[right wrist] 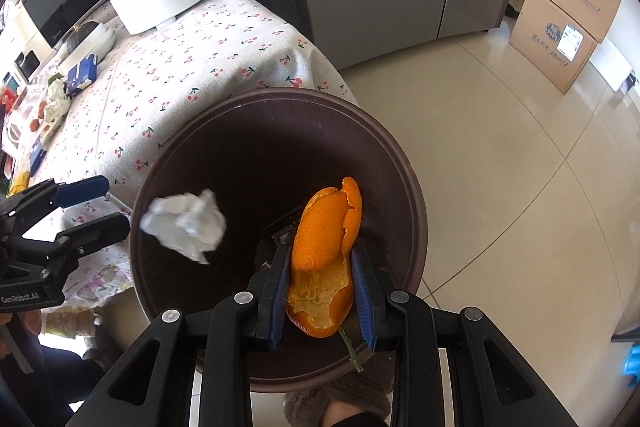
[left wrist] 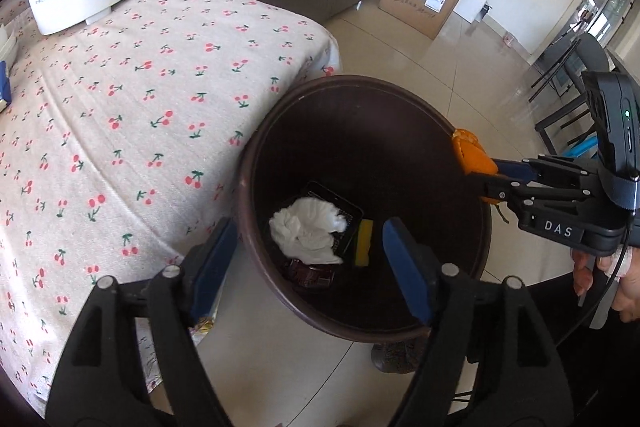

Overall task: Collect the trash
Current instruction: 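Carry the tissue and orange peel over the brown bin and open both tools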

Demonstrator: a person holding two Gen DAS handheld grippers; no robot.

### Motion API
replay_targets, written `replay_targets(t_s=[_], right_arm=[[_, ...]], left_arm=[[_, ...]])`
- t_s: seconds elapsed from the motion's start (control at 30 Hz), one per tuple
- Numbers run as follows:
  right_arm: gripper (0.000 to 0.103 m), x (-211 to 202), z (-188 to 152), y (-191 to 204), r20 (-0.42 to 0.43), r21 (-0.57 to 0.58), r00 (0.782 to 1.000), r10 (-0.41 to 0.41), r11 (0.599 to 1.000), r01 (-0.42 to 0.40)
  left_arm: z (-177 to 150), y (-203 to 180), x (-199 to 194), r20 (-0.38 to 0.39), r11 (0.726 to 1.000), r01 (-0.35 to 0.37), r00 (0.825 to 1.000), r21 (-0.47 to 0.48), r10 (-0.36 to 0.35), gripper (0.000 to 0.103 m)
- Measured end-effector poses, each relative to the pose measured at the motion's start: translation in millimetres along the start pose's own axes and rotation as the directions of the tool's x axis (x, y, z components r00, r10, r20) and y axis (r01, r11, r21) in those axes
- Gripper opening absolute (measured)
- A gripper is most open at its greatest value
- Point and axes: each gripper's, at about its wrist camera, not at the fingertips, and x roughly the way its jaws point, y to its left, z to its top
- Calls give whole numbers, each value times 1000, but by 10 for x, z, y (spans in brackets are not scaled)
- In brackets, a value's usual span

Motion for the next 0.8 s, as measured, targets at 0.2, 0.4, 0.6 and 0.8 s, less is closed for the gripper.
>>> replay_targets(t_s=[0.2,0.4,0.6,0.8], right_arm=[[30,10,-19,18,-2,0,1000,7,1000,-7],[34,12,-29,18,-5,20,1000,3,1000,-2],[83,-12,-15,-14,8,73,1000,30,997,-30],[83,-12,21,96,7,54,999,33,998,-33]], left_arm=[[-45,195,-91,-5,996,-79,997,-46,79,89],[-124,330,-181,-13,990,-119,993,-74,119,95],[-157,437,-275,-8,986,-135,991,-99,135,98],[-205,551,-391,0,982,-143,989,-124,145,99]])
